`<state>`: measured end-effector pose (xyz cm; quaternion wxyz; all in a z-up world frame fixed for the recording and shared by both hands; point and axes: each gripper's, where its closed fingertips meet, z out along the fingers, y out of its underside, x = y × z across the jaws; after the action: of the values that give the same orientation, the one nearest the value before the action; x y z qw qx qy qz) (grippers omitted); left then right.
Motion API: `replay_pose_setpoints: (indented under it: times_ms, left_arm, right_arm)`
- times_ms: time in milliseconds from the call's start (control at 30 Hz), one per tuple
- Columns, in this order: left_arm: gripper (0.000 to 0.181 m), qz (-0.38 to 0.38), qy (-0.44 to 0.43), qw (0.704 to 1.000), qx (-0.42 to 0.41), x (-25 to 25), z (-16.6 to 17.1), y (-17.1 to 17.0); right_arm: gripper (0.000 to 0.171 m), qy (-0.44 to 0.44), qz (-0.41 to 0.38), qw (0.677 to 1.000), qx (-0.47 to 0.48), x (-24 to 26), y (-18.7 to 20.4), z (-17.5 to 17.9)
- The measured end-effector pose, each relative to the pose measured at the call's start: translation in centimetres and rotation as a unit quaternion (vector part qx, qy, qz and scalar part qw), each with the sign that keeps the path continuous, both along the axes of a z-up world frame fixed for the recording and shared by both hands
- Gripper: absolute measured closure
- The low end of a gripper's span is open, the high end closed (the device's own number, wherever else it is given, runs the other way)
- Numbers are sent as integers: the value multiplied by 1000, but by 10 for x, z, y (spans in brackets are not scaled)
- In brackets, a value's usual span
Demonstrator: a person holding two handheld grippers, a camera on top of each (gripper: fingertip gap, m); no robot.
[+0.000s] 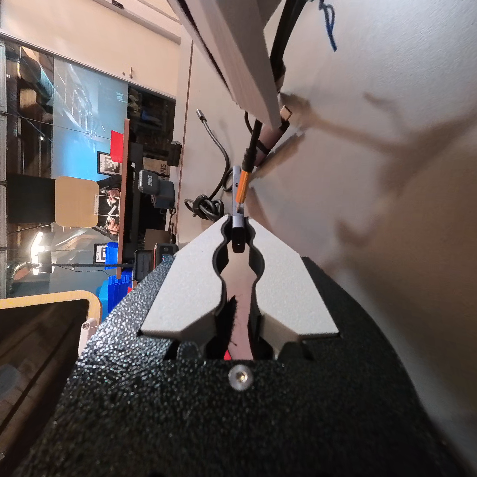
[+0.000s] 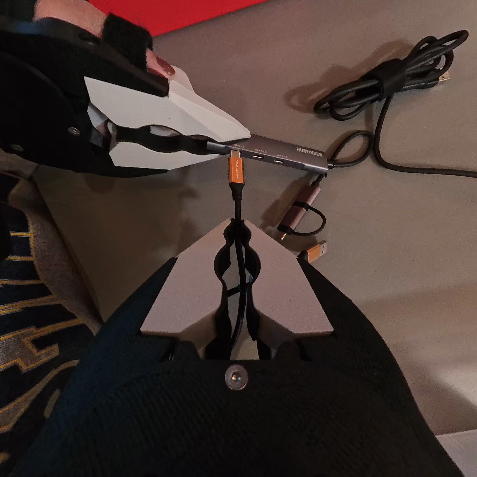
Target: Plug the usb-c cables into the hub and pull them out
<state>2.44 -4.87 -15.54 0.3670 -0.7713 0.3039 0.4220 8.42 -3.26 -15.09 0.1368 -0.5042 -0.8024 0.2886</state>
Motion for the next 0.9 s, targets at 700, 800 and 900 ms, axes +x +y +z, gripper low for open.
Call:
replay_pose_setpoints:
  times_ms: [700,800,900]
  left_arm:
    - [174,8,-7,1000,-1,0,0,2]
    - [174,7,1,1000,-3,2,0,2]
    - [174,-1,-2,1000,-2,5,0,3]
  right_arm:
    - [170,20,19,1000,-8,-3,-10,4]
    - [170,25,16,1000,-4,-4,-8,1]
    - [170,24,11,999,-18,-5,-10,-1]
